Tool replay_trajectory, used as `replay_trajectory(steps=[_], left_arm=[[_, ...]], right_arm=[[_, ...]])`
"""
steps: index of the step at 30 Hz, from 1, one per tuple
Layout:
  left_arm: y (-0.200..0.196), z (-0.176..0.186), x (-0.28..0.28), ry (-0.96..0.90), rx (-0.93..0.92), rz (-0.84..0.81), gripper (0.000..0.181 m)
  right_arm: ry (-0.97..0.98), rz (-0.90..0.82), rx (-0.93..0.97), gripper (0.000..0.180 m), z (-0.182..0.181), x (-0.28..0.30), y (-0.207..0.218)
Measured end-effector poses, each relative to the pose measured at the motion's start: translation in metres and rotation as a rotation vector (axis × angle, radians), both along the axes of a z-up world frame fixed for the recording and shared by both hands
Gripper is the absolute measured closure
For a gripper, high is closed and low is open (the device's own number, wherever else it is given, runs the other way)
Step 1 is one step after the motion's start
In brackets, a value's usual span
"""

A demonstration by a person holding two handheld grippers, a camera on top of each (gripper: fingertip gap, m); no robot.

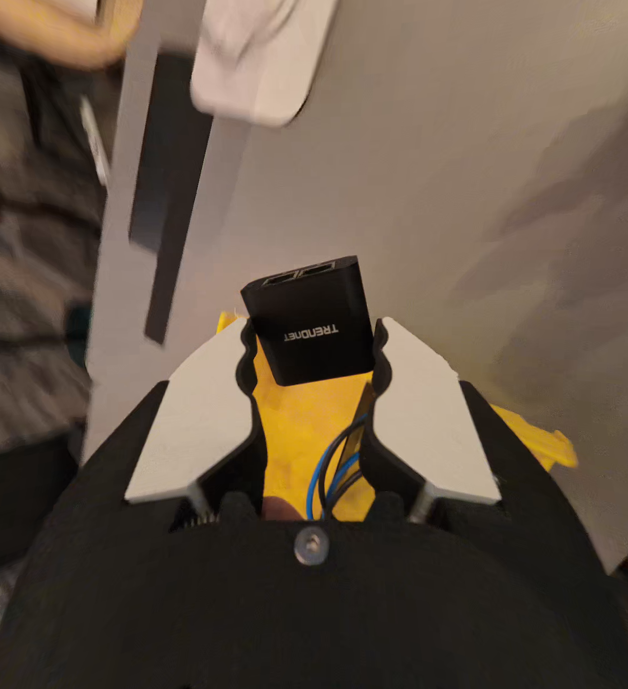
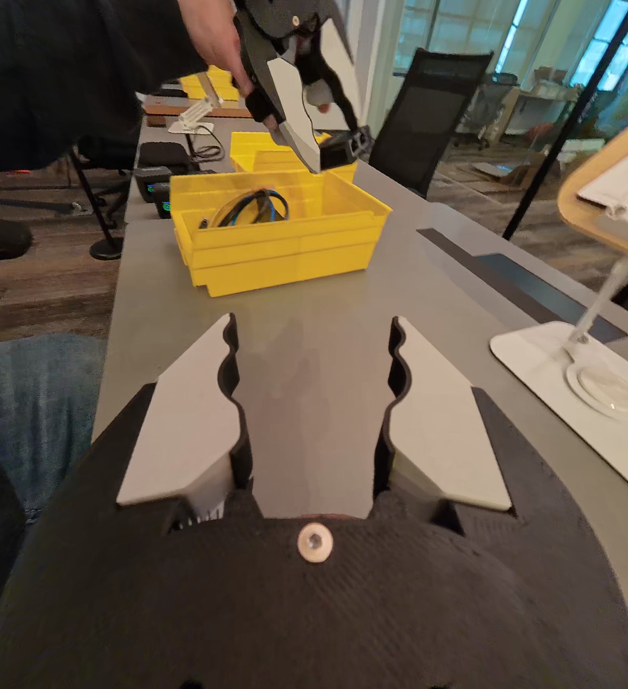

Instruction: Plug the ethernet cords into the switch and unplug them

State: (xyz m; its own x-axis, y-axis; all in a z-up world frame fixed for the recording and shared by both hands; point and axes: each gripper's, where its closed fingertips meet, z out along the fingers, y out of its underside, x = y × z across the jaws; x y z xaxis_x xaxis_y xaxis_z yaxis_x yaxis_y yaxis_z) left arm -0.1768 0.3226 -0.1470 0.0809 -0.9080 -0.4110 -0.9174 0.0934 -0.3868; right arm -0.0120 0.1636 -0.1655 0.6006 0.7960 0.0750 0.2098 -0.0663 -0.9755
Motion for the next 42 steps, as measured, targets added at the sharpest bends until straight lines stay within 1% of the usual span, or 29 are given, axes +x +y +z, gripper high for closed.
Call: replay_trajectory(steps=[2,4,5,8,11,14,15,16,18,22,28,30,33,34,36,37,39,40,42], left_arm=[[-0.039,0.009,0.034,-0.010,0.005,-0.148,0.120],[-0.078,0.011,0.063,0.009,0.050,-0.350,0.120],[-0.097,0.010,0.075,0.007,0.030,-0.413,0.120],[-0.140,0.004,0.105,0.025,0.038,-0.585,0.120],[-0.167,-0.003,0.125,0.041,0.022,-0.675,0.120],[-0.180,-0.012,0.135,0.077,0.006,-0.725,0.120],[-0.182,-0.014,0.138,0.085,-0.003,-0.735,0.120],[-0.183,-0.017,0.139,0.095,-0.006,-0.744,0.120],[-0.185,-0.019,0.141,0.103,-0.010,-0.755,0.120],[-0.186,-0.014,0.146,0.068,-0.051,-0.753,0.120],[-0.183,0.000,0.154,-0.011,0.000,-0.744,0.123],[-0.179,0.005,0.154,-0.029,0.019,-0.725,0.118],[-0.176,0.014,0.155,-0.093,0.063,-0.693,0.104],[-0.175,0.018,0.157,-0.125,0.102,-0.682,0.099],[-0.176,0.026,0.162,-0.200,0.215,-0.669,0.097],[-0.176,0.030,0.164,-0.229,0.290,-0.666,0.098],[-0.181,0.036,0.171,-0.281,0.454,-0.676,0.108],[-0.185,0.037,0.173,-0.290,0.515,-0.683,0.117],[-0.194,0.038,0.176,-0.290,0.622,-0.715,0.151]], right_arm=[[-0.019,0.023,0.026,0.094,0.005,-0.010,-0.004],[-0.046,0.028,0.051,0.094,0.009,-0.017,-0.007],[-0.050,0.033,0.065,0.094,0.011,-0.021,-0.009],[-0.052,0.046,0.070,0.088,0.013,-0.029,-0.012],[-0.047,0.060,0.073,0.086,0.012,-0.033,-0.015],[-0.045,0.086,0.094,0.093,0.013,-0.035,-0.019],[-0.055,0.095,0.102,0.106,0.013,-0.035,-0.021],[-0.066,0.103,0.112,0.112,0.012,-0.034,-0.023],[-0.083,0.105,0.115,0.117,0.009,-0.030,-0.023],[-0.071,0.110,0.125,0.120,0.011,-0.024,-0.024],[0.035,0.096,0.103,0.120,0.024,-0.014,-0.021],[0.075,0.096,0.086,0.120,0.026,-0.009,-0.020],[0.172,0.100,0.062,0.121,0.037,-0.001,-0.020],[0.228,0.105,0.048,0.120,0.042,0.002,-0.020],[0.353,0.144,0.006,0.120,0.053,0.007,-0.023],[0.413,0.182,-0.022,0.121,0.058,0.008,-0.027],[0.507,0.254,-0.082,0.121,0.062,0.008,-0.033],[0.541,0.289,-0.112,0.120,0.063,0.007,-0.035],[0.577,0.318,-0.149,0.120,0.061,0.004,-0.038]])
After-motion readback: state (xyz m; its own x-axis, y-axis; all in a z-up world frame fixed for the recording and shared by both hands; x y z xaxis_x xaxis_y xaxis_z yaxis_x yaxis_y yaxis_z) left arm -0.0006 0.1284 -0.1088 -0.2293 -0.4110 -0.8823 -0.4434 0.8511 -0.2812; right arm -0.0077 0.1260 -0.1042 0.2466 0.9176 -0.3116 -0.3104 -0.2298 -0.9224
